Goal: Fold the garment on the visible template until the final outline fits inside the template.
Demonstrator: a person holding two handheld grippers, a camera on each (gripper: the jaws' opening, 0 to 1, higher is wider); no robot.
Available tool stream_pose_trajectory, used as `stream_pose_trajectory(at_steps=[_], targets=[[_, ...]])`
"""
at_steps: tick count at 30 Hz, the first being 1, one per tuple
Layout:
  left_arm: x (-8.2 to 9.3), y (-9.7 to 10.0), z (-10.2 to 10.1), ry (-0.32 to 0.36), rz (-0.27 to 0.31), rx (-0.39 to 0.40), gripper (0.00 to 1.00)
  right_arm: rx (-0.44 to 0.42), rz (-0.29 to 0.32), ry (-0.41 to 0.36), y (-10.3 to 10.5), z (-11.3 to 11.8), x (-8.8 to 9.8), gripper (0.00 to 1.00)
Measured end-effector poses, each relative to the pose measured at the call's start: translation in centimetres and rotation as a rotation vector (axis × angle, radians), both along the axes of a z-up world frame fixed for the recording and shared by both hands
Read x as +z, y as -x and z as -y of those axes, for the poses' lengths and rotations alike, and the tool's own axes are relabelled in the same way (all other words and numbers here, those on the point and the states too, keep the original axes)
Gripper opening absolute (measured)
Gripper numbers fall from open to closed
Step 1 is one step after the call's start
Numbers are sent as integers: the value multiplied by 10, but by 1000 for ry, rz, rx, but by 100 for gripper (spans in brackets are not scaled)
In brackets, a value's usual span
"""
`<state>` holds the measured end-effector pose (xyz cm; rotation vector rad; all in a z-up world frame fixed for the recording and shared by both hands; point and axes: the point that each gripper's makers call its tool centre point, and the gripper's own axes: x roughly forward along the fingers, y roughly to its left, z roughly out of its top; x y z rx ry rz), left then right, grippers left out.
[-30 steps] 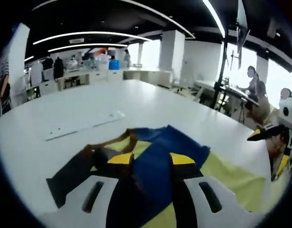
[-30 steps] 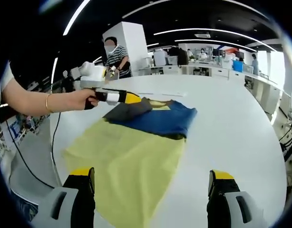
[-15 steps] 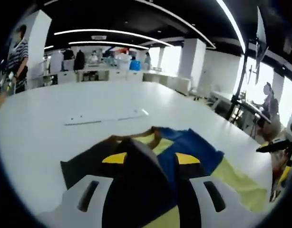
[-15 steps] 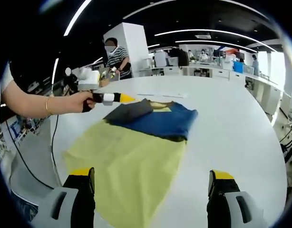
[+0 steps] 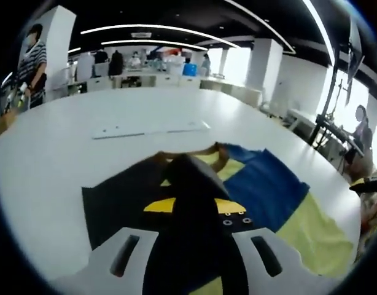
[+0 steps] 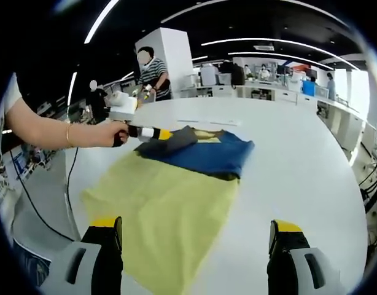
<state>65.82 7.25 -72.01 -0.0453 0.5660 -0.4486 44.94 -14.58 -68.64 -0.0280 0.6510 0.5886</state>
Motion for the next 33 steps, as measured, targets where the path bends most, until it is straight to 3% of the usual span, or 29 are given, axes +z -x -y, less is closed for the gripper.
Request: stream_pose_trajectory(at_steps=[3, 5, 10, 18, 22, 27, 33], targets=[[-10, 1, 2, 12, -53, 12, 14, -10, 3, -3, 0, 4, 1, 99], [-7, 0, 8, 39, -38, 4, 12, -17, 1, 2, 1, 8, 1, 99], [-14, 0, 10, 27, -63, 17, 10, -42, 1, 10, 3, 16, 0, 99], [-21, 6, 11, -11, -87, 27, 8, -46, -10, 7, 3, 15, -5, 99], [-22, 3, 10, 9, -101, 37, 4, -42, -10, 8, 2, 12, -6, 99], [-20, 5, 9, 16, -113, 25, 0, -37, -7, 7, 0, 10, -5, 99], [2, 8, 14, 57, -83, 11, 0, -22, 1, 6, -1, 5, -2, 99]])
